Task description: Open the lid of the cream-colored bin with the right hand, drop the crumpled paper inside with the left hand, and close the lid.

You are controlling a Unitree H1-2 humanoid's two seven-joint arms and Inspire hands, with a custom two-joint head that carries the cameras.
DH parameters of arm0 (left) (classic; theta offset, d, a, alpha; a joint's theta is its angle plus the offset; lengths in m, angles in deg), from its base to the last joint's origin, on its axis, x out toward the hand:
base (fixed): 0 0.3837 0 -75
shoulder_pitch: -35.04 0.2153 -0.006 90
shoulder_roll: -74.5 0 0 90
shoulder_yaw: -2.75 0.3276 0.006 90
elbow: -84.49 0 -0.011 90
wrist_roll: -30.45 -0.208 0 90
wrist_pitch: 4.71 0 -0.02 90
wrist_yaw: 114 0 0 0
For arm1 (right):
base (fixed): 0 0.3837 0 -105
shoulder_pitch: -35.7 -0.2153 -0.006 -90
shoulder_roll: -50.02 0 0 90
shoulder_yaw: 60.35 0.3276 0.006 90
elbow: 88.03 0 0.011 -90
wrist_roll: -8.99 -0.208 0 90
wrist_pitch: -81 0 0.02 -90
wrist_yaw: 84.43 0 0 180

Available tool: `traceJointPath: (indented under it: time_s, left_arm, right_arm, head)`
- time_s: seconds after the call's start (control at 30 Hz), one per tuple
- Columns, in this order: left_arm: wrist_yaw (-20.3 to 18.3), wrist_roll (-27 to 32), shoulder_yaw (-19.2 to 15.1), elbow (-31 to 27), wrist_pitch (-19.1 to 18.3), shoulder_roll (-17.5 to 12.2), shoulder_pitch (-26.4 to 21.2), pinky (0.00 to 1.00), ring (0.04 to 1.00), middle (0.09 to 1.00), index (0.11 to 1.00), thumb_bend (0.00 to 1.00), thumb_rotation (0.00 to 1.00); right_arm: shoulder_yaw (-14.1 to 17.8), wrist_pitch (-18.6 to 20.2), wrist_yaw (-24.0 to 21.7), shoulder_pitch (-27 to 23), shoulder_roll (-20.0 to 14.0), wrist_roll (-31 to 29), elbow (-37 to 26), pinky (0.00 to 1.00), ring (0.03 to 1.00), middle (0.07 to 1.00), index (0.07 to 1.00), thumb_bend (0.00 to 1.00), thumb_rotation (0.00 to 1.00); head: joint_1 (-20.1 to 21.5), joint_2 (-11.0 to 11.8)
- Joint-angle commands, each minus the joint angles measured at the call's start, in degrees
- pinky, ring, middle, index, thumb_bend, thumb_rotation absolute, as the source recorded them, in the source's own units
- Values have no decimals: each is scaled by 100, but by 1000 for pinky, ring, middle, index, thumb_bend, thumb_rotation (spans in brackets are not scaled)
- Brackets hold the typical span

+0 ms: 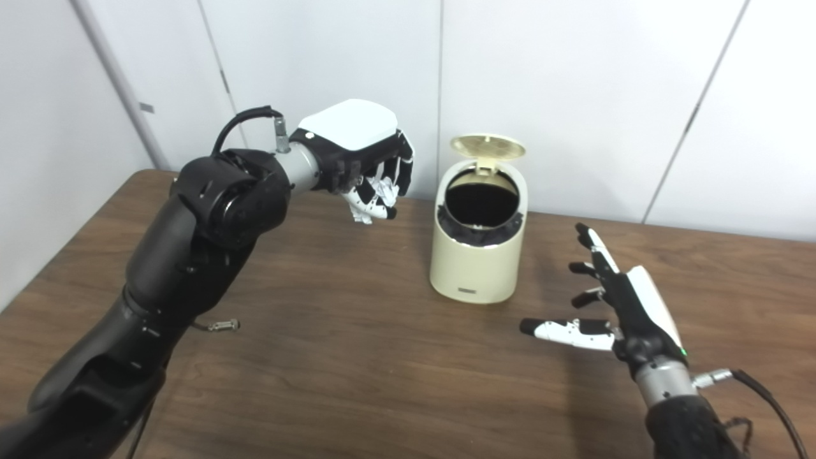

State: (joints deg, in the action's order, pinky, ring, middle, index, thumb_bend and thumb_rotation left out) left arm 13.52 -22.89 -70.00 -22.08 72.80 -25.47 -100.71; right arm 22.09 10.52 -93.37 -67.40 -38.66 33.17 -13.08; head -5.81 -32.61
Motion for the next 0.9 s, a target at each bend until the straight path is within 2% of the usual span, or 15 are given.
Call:
traceJointPath:
  time_s: [0.0,0.23,0.53,0.87]
  left_arm:
    - [170,12,-20,-8,68,-8,-371,265,386,480,502,503,0]
    - [338,71,110,236,191,236,-477,286,400,493,492,503,0]
    - [493,73,293,525,359,437,-645,307,408,499,480,504,0]
    - [845,89,419,1008,490,688,-808,287,403,498,472,504,0]
  right_arm:
    - [-19,-306,113,-153,-21,70,-85,625,847,958,963,882,312]
    - [-95,-382,148,-139,23,131,4,598,829,964,965,896,388]
    - [-120,-433,198,-120,93,195,118,661,849,961,960,873,338]
    - [-137,-414,257,-104,148,256,158,666,857,965,967,877,349]
  head:
    - [52,16]
    - [313,120]
    - [476,209]
    - [579,255]
